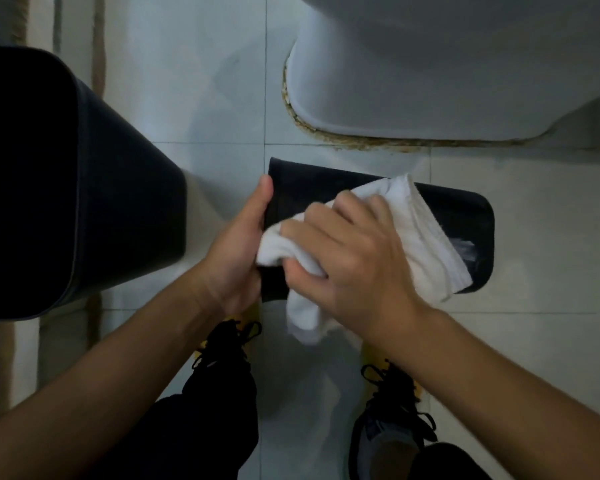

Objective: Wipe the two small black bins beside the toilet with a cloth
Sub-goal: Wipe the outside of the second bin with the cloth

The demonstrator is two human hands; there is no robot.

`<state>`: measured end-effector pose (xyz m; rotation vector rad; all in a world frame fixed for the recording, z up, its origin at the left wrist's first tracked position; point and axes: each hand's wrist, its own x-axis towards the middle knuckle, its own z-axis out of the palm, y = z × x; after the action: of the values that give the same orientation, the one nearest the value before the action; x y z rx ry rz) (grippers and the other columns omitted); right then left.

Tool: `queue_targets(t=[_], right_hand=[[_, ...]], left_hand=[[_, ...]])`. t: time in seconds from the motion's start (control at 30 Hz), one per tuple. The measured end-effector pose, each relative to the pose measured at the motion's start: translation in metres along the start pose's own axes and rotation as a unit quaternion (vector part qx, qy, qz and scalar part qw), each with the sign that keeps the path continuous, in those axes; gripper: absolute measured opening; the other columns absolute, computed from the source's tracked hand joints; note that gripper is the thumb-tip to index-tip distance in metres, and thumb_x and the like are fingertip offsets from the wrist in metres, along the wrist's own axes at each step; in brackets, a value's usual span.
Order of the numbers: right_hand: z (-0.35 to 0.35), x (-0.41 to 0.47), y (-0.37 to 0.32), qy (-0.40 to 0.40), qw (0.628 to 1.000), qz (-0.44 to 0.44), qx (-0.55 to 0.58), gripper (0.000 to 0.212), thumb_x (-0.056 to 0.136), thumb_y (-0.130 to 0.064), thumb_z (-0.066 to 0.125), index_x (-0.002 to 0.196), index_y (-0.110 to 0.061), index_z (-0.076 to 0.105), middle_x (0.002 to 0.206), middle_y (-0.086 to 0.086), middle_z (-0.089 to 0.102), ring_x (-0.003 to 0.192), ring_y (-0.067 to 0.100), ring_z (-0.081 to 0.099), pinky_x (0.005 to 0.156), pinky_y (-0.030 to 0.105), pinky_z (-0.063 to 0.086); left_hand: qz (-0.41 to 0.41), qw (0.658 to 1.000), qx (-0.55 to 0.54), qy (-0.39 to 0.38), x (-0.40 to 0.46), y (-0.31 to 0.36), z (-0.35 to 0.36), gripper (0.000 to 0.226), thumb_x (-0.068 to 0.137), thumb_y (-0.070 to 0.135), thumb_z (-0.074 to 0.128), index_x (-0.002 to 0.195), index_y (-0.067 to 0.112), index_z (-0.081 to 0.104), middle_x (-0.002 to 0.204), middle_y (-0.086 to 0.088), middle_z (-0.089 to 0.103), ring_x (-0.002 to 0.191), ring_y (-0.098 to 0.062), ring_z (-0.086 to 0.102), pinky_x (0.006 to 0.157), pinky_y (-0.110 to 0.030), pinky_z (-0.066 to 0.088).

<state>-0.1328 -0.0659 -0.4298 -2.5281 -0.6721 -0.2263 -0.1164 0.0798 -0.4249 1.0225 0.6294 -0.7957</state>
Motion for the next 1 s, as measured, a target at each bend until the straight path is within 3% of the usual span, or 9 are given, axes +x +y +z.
queue_targets(t=[0.17, 0.23, 0.3, 0.4, 0.47, 0.67, 0.83, 0.9, 1.0], right_hand=[[0.006, 0.01, -0.016, 0.055, 0.982, 0.173, -0.044, 0.018, 0.087, -0.026, 0.062, 0.096, -0.013, 0.072, 0.085, 0.002, 0.062, 0.081, 0.026, 0.053, 0.07, 0.041, 0.038], [0.004, 0.013, -0.011, 0.04, 0.987, 0.153, -0.02, 0.02, 0.085, -0.025, 0.064, 0.097, -0.012, 0.072, 0.087, 0.003, 0.062, 0.082, 0.026, 0.052, 0.07, 0.042, 0.038], [0.0, 0.005, -0.005, 0.0, 0.997, 0.064, 0.031, 0.021, 0.08, -0.024, 0.067, 0.097, -0.011, 0.072, 0.086, 0.004, 0.06, 0.079, 0.025, 0.048, 0.068, 0.041, 0.035], [-0.008, -0.014, 0.001, -0.056, 0.994, -0.055, 0.075, 0.021, 0.08, -0.023, 0.069, 0.098, -0.013, 0.073, 0.085, 0.002, 0.059, 0.078, 0.023, 0.045, 0.072, 0.036, 0.03], [-0.005, -0.015, 0.001, -0.049, 0.997, -0.033, 0.059, 0.02, 0.083, -0.026, 0.067, 0.098, -0.015, 0.073, 0.086, 0.002, 0.061, 0.08, 0.024, 0.047, 0.073, 0.036, 0.031], [0.004, 0.015, -0.005, 0.046, 0.98, 0.193, -0.002, 0.02, 0.083, -0.031, 0.064, 0.095, -0.017, 0.072, 0.089, 0.001, 0.062, 0.086, 0.026, 0.053, 0.072, 0.046, 0.04], [0.0, 0.003, -0.005, 0.042, 0.986, 0.163, 0.002, 0.025, 0.082, -0.033, 0.068, 0.099, -0.015, 0.072, 0.09, 0.005, 0.062, 0.084, 0.027, 0.053, 0.071, 0.046, 0.041], [-0.001, -0.005, -0.001, 0.039, 0.989, 0.141, 0.01, 0.028, 0.082, -0.034, 0.068, 0.102, -0.015, 0.073, 0.09, 0.006, 0.063, 0.083, 0.027, 0.053, 0.071, 0.045, 0.041], [-0.008, -0.017, 0.018, 0.046, 0.986, 0.16, 0.008, 0.029, 0.082, -0.033, 0.066, 0.103, -0.013, 0.073, 0.092, 0.007, 0.062, 0.084, 0.026, 0.053, 0.072, 0.044, 0.041]], left_hand=[[0.014, 0.999, -0.044, -0.018, -0.001, 0.002, 0.006, 0.061, 0.102, 0.051, 0.026, 0.118, 0.008, 0.066, 0.108, -0.015, 0.071, 0.103, -0.025, 0.068, 0.09, -0.037, 0.055], [0.015, 0.998, -0.05, -0.024, 0.001, 0.005, 0.006, 0.06, 0.102, 0.05, 0.027, 0.117, 0.008, 0.067, 0.105, -0.014, 0.072, 0.1, -0.024, 0.069, 0.086, -0.036, 0.058], [0.014, 0.999, -0.035, -0.023, 0.0, 0.006, 0.006, 0.06, 0.102, 0.051, 0.027, 0.124, 0.008, 0.064, 0.106, -0.014, 0.072, 0.099, -0.024, 0.069, 0.083, -0.033, 0.058], [0.007, 1.0, -0.028, -0.01, -0.002, 0.002, 0.005, 0.062, 0.101, 0.052, 0.026, 0.131, 0.008, 0.057, 0.119, -0.016, 0.068, 0.109, -0.027, 0.066, 0.094, -0.037, 0.054], [0.013, 1.0, -0.011, 0.013, -0.002, 0.002, 0.007, 0.065, 0.1, 0.055, 0.026, 0.131, 0.008, 0.058, 0.123, -0.018, 0.066, 0.117, -0.031, 0.062, 0.099, -0.041, 0.051], [0.026, 0.998, -0.013, 0.056, -0.004, 0.001, 0.015, 0.061, 0.101, 0.055, 0.026, 0.12, 0.011, 0.065, 0.108, -0.015, 0.073, 0.102, -0.025, 0.07, 0.078, -0.034, 0.059], [0.085, 0.986, 0.012, 0.145, -0.001, -0.004, 0.026, 0.05, 0.099, 0.051, 0.04, 0.094, 0.013, 0.073, 0.083, -0.008, 0.077, 0.083, -0.019, 0.074, 0.069, -0.03, 0.059], [0.107, 0.981, 0.062, 0.151, 0.0, -0.006, 0.027, 0.056, 0.098, 0.055, 0.037, 0.091, 0.013, 0.073, 0.088, -0.012, 0.076, 0.088, -0.025, 0.074, 0.077, -0.036, 0.058], [0.13, 0.972, 0.102, 0.168, 0.0, -0.006, 0.026, 0.048, 0.099, 0.05, 0.039, 0.093, 0.014, 0.07, 0.09, -0.01, 0.075, 0.088, -0.027, 0.073, 0.071, -0.036, 0.059]])
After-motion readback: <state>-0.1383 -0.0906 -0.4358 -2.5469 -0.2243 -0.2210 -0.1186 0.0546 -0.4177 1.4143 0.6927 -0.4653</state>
